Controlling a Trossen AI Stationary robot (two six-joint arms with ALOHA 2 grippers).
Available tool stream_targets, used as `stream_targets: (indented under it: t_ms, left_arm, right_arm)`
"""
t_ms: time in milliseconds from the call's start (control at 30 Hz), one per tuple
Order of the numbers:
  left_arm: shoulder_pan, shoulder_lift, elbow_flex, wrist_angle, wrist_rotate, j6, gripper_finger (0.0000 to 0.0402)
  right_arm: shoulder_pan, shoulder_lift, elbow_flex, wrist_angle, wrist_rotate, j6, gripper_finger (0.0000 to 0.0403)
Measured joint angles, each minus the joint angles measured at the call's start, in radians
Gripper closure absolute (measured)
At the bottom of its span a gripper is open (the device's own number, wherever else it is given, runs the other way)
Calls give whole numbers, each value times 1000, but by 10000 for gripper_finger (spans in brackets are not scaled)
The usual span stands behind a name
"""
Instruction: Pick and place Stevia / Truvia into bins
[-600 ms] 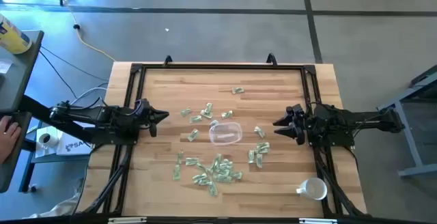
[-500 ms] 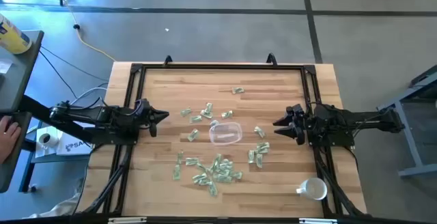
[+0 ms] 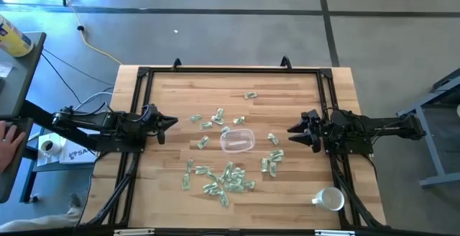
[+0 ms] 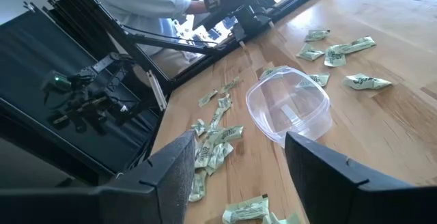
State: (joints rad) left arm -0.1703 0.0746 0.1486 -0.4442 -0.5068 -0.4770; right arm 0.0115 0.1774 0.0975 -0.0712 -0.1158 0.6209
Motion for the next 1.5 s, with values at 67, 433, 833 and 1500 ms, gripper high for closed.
stream_targets:
  t_ms: [67, 433, 833, 1500]
  left_arm:
    - [0, 0, 0, 0, 0, 0, 339]
    - [0, 0, 0, 0, 0, 0, 339]
    - [0, 0, 0, 0, 0, 0, 339]
    - [0, 0, 0, 0, 0, 0, 339]
  right_arm:
    - [0, 0, 0, 0, 0, 0, 187]
    - [0, 0, 0, 0, 0, 0, 188]
    - [0, 0, 0, 0, 0, 0, 191]
    - [0, 0, 0, 0, 0, 0, 190]
